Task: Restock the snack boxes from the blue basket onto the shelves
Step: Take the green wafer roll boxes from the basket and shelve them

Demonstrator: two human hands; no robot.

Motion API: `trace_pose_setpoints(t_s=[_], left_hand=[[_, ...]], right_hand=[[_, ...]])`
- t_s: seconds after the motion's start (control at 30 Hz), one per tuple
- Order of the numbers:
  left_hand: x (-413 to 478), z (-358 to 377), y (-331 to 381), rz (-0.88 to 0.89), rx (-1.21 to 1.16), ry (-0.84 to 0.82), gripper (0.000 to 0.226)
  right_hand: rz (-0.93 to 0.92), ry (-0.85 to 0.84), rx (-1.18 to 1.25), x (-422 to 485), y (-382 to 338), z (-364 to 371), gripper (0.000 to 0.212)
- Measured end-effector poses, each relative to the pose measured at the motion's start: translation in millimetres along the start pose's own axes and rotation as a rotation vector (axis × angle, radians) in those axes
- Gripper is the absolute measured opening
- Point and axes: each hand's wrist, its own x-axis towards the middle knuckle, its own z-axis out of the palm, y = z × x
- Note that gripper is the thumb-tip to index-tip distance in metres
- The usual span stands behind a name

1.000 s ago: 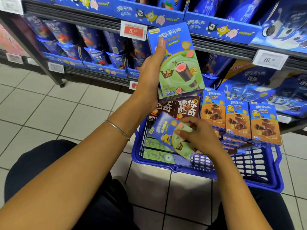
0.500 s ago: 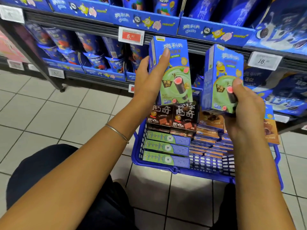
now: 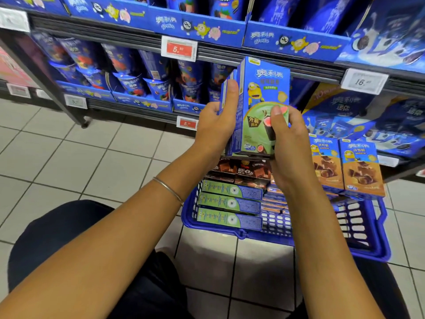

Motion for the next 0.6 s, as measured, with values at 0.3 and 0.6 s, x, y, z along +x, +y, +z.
trace_pose_setpoints(t_s=[0.3,0.6], left_hand=[[-11,-10,8,-0.073,-0.210,-0.229,0.072],[-1,-19,19,-0.074,-0.264,-0.215,0.071]], right_hand=[[-0.040,-0.092,-0.044,0,8,-10,0.043],[0.135,-0.623,-1.217,-10,94,-29,0.038]])
